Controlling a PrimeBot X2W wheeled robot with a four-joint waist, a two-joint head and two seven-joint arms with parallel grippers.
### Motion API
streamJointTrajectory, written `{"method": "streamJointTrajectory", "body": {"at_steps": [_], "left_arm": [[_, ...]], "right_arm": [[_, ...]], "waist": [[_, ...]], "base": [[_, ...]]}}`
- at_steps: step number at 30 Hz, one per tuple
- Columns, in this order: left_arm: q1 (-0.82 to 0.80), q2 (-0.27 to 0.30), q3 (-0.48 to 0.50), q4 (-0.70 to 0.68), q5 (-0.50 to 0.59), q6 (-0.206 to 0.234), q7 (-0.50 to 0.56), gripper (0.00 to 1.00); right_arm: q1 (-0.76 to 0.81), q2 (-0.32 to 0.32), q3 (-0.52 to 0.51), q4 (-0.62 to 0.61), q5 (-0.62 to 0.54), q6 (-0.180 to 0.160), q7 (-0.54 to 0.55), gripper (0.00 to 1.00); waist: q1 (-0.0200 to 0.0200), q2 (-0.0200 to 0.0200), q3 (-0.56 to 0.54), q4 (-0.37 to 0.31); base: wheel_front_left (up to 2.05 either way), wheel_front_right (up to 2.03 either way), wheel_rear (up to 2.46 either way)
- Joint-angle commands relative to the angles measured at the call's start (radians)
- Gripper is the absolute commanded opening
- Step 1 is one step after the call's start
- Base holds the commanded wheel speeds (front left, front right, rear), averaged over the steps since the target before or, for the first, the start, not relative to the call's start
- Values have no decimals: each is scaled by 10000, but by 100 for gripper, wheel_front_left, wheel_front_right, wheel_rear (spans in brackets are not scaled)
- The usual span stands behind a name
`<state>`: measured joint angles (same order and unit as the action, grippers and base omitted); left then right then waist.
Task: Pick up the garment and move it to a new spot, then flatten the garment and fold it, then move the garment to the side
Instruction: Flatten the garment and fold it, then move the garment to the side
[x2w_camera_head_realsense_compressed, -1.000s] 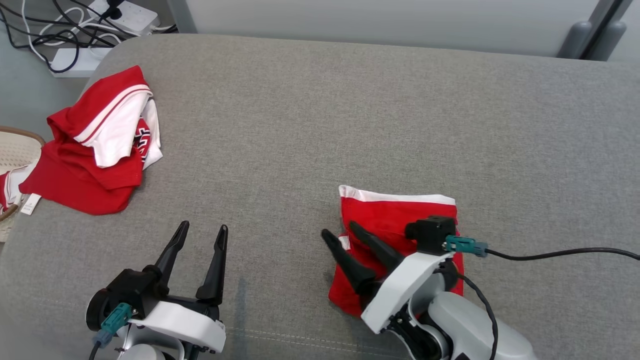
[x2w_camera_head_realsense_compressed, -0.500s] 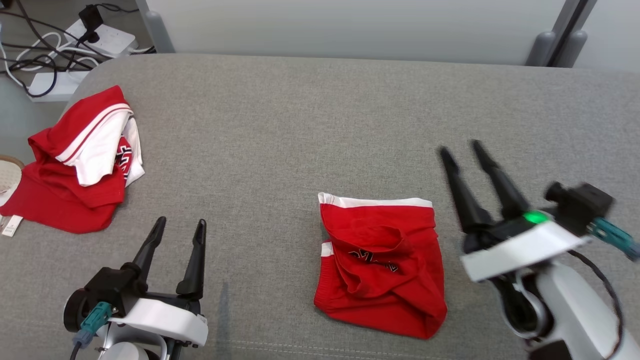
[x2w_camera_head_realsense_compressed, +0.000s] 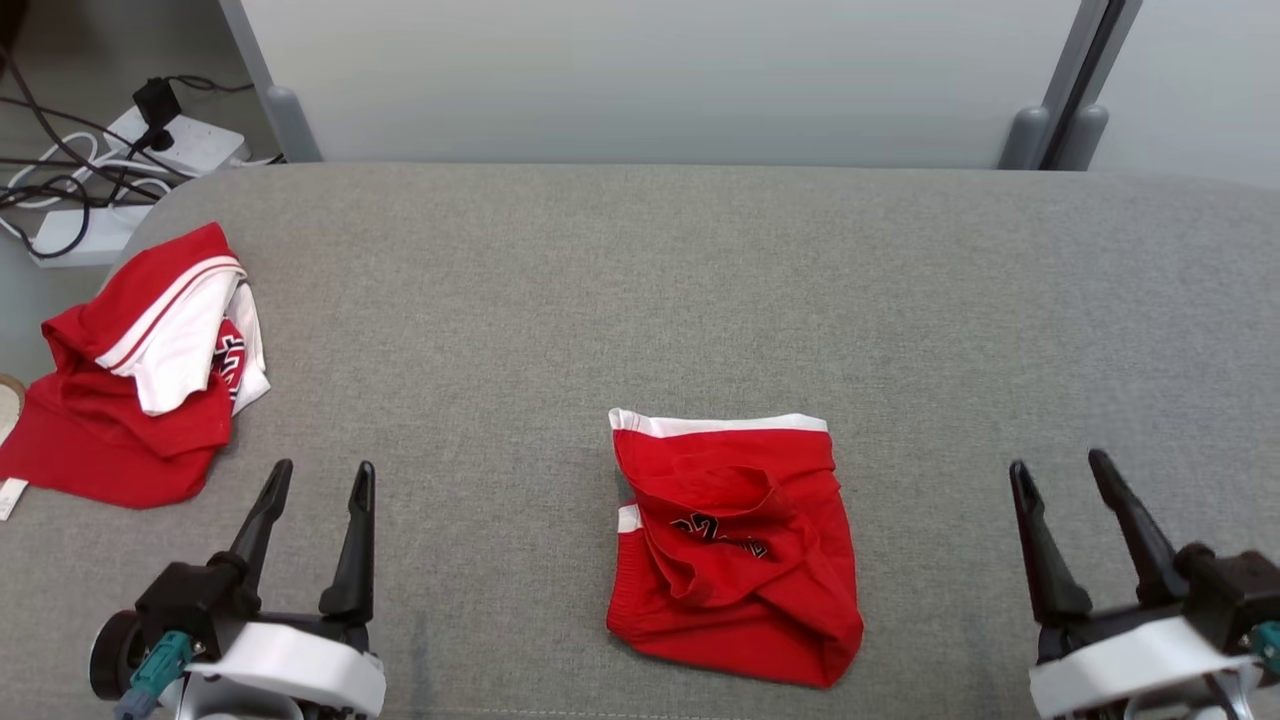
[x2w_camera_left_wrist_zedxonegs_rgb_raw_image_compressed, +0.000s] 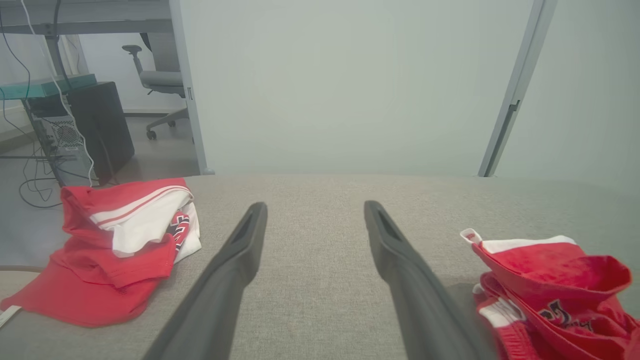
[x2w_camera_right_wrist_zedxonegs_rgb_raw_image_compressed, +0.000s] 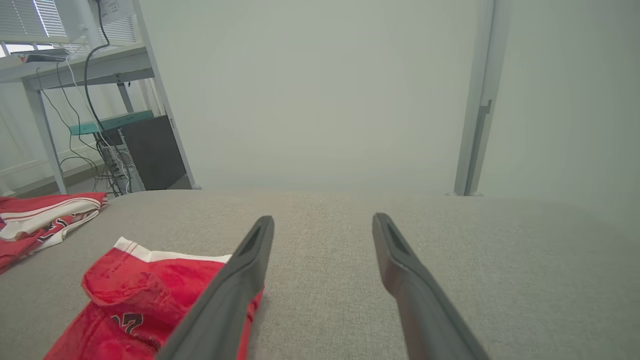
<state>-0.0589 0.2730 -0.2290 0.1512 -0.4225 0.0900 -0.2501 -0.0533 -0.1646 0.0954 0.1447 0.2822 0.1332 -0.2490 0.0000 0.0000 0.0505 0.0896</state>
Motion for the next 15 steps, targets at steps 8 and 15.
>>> {"method": "streamJointTrajectory", "body": {"at_steps": [8, 15], "left_arm": [[263, 294, 410, -272, -81, 205, 5, 100], [427, 342, 392, -414, -135, 277, 75, 100]], "right_arm": [[953, 195, -112, -21, -322, -25, -127, 100], [1262, 315, -216, 21, -340, -25, -127, 100]], "waist": [[0, 0, -538, -192], [0, 0, -624, -196]], "base": [[0, 0, 0], [0, 0, 0]]}}
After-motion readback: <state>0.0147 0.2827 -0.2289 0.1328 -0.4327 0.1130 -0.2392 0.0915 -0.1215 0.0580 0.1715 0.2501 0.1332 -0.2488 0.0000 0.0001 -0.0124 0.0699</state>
